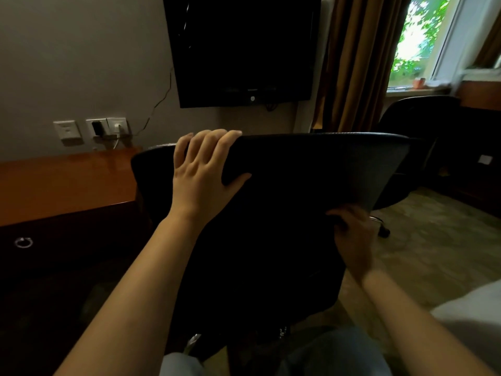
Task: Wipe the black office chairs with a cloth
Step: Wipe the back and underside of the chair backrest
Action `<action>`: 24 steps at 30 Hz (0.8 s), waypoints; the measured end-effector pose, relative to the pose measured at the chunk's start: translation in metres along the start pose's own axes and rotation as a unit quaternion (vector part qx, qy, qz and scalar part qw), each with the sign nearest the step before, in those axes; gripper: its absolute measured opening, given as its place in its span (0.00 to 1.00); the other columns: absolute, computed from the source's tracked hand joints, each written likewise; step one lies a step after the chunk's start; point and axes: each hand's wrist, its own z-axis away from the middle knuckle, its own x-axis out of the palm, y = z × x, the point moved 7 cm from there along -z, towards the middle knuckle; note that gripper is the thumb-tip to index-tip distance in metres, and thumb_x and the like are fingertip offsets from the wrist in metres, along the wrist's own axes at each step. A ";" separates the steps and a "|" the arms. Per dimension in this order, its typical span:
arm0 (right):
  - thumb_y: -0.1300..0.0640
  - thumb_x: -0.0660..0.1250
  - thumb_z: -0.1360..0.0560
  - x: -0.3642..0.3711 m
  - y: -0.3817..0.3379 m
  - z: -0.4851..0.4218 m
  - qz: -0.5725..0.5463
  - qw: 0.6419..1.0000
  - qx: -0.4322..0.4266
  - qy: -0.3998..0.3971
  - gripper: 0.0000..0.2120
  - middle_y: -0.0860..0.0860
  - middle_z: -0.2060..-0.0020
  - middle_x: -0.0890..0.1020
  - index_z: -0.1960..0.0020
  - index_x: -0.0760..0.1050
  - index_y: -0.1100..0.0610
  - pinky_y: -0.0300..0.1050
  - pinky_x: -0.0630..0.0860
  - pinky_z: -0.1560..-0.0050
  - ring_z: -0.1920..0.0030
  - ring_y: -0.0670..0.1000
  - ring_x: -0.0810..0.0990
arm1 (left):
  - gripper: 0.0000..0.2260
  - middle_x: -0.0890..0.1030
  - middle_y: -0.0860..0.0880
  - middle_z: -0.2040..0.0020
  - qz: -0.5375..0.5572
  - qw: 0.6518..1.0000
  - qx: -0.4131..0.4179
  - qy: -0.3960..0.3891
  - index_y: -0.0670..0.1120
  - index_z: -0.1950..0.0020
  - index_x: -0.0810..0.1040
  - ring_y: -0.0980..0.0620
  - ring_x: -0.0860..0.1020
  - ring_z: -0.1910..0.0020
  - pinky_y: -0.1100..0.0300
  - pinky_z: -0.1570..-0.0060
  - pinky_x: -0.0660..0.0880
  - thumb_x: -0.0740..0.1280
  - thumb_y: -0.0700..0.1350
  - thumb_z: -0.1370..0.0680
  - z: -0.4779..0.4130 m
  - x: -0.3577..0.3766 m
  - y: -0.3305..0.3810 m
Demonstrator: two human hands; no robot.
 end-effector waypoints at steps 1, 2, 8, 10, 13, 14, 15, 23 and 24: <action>0.68 0.65 0.38 0.013 0.013 0.018 0.004 1.000 0.018 -0.024 0.16 0.55 0.54 0.81 0.54 0.83 0.57 0.35 0.67 0.52 0.52 0.55 0.78 | 0.27 0.75 0.47 0.38 -0.001 1.000 0.000 0.004 0.47 0.33 0.72 0.48 0.68 0.37 0.51 0.33 0.59 0.71 0.57 0.28 0.000 0.001 -0.001; 0.67 0.65 0.38 0.022 0.024 0.034 0.006 0.998 0.037 -0.041 0.16 0.55 0.53 0.82 0.54 0.83 0.57 0.35 0.67 0.53 0.52 0.55 0.78 | 0.27 0.75 0.47 0.39 -0.003 1.000 0.000 0.007 0.47 0.33 0.71 0.48 0.68 0.37 0.51 0.33 0.59 0.71 0.57 0.28 0.000 0.002 -0.003; 0.72 0.68 0.38 0.058 0.074 0.094 0.032 0.973 0.076 -0.215 0.14 0.59 0.56 0.83 0.58 0.84 0.58 0.46 0.75 0.64 0.59 0.64 0.83 | 0.28 0.75 0.46 0.39 -0.018 1.000 0.015 0.021 0.47 0.33 0.70 0.47 0.69 0.38 0.51 0.34 0.59 0.71 0.58 0.28 0.003 0.002 -0.007; 0.72 0.66 0.33 0.041 0.086 0.086 -0.004 0.975 0.112 -0.194 0.15 0.56 0.51 0.82 0.54 0.83 0.55 0.43 0.75 0.58 0.53 0.61 0.82 | 0.27 0.75 0.45 0.40 -0.022 0.999 0.017 0.026 0.46 0.34 0.70 0.46 0.69 0.39 0.51 0.34 0.59 0.70 0.58 0.27 0.004 0.001 -0.012; 0.60 0.60 0.31 0.002 0.068 0.046 -0.027 0.989 0.070 -0.124 0.13 0.55 0.49 0.80 0.53 0.82 0.58 0.45 0.75 0.54 0.50 0.56 0.80 | 0.27 0.75 0.44 0.40 -0.021 0.999 0.017 0.031 0.45 0.34 0.71 0.45 0.69 0.39 0.51 0.33 0.59 0.70 0.58 0.27 0.005 -0.002 -0.019; 0.59 0.60 0.31 -0.012 0.056 0.031 -0.034 0.995 0.048 -0.085 0.13 0.56 0.50 0.81 0.54 0.82 0.60 0.44 0.75 0.54 0.51 0.56 0.80 | 0.26 0.74 0.44 0.40 -0.019 0.999 0.015 0.034 0.44 0.34 0.71 0.45 0.69 0.39 0.51 0.33 0.58 0.69 0.58 0.26 0.006 -0.003 -0.021; 0.60 0.60 0.30 -0.028 0.041 0.015 -0.037 0.997 0.040 -0.046 0.13 0.57 0.51 0.80 0.54 0.82 0.61 0.41 0.74 0.54 0.52 0.55 0.79 | 0.26 0.74 0.44 0.40 -0.015 0.999 0.012 0.035 0.44 0.35 0.71 0.44 0.69 0.39 0.51 0.32 0.58 0.69 0.58 0.26 0.007 -0.004 -0.024; 0.72 0.68 0.30 -0.055 0.004 -0.010 -0.035 0.992 -0.013 0.121 0.08 0.61 0.51 0.78 0.54 0.81 0.64 0.33 0.69 0.45 0.50 0.57 0.77 | 0.27 0.74 0.40 0.40 -0.007 1.000 -0.013 0.016 0.42 0.35 0.71 0.41 0.70 0.38 0.51 0.29 0.56 0.70 0.57 0.26 0.011 -0.011 -0.052; 0.71 0.68 0.31 -0.043 0.008 0.004 -0.014 0.994 -0.027 0.107 0.09 0.58 0.52 0.78 0.54 0.81 0.62 0.38 0.71 0.46 0.50 0.58 0.77 | 0.27 0.75 0.40 0.39 -0.006 1.000 -0.017 0.016 0.42 0.35 0.70 0.41 0.70 0.38 0.49 0.29 0.56 0.70 0.57 0.26 0.011 -0.011 -0.055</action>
